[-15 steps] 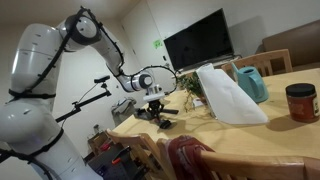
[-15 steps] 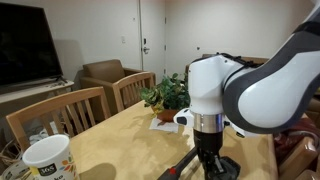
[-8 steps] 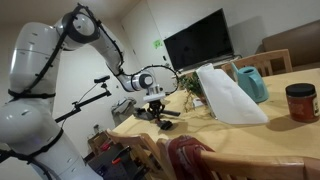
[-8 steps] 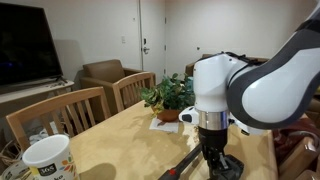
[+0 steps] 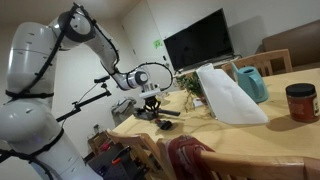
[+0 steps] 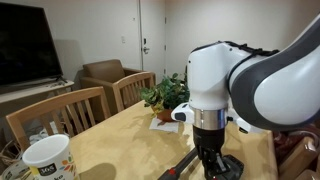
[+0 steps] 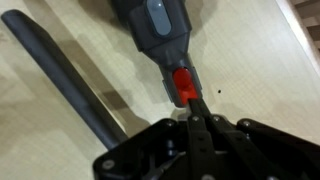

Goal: Detach the vacuum head from the vacuum

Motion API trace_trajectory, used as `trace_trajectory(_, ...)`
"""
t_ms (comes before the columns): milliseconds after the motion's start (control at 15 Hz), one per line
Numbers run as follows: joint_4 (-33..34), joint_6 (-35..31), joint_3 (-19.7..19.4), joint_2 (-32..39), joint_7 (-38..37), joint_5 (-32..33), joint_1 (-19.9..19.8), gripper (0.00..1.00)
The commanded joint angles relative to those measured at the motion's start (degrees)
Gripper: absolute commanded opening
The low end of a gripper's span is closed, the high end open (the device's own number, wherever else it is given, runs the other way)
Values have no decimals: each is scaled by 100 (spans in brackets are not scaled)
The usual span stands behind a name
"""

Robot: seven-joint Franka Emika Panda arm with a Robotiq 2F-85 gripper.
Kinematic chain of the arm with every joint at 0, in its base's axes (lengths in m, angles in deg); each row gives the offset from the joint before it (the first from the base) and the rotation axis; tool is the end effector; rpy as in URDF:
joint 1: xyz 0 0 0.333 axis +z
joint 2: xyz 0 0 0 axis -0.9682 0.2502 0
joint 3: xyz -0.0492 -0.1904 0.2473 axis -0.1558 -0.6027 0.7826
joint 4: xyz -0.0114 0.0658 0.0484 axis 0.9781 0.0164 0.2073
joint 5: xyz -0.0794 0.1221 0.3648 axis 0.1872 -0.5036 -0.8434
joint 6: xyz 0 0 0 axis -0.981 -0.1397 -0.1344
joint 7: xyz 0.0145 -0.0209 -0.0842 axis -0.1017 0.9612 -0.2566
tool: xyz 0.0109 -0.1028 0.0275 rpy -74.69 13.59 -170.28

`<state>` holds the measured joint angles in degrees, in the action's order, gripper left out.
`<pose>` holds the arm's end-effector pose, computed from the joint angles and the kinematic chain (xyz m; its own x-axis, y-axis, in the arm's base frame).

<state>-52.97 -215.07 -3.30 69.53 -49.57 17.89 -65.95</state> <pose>0.5053 0.2483 0.1557 0.3933 0.9162 -0.0774 0.9079 -0.4002 -0.1245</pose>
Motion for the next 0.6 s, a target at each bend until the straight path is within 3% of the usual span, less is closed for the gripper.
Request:
trace_trajectory(0, 62, 457, -135, -390, -407, 272, 191, 0)
trace_trajectory(533, 108, 341, -122, -361, -543, 275, 114, 1)
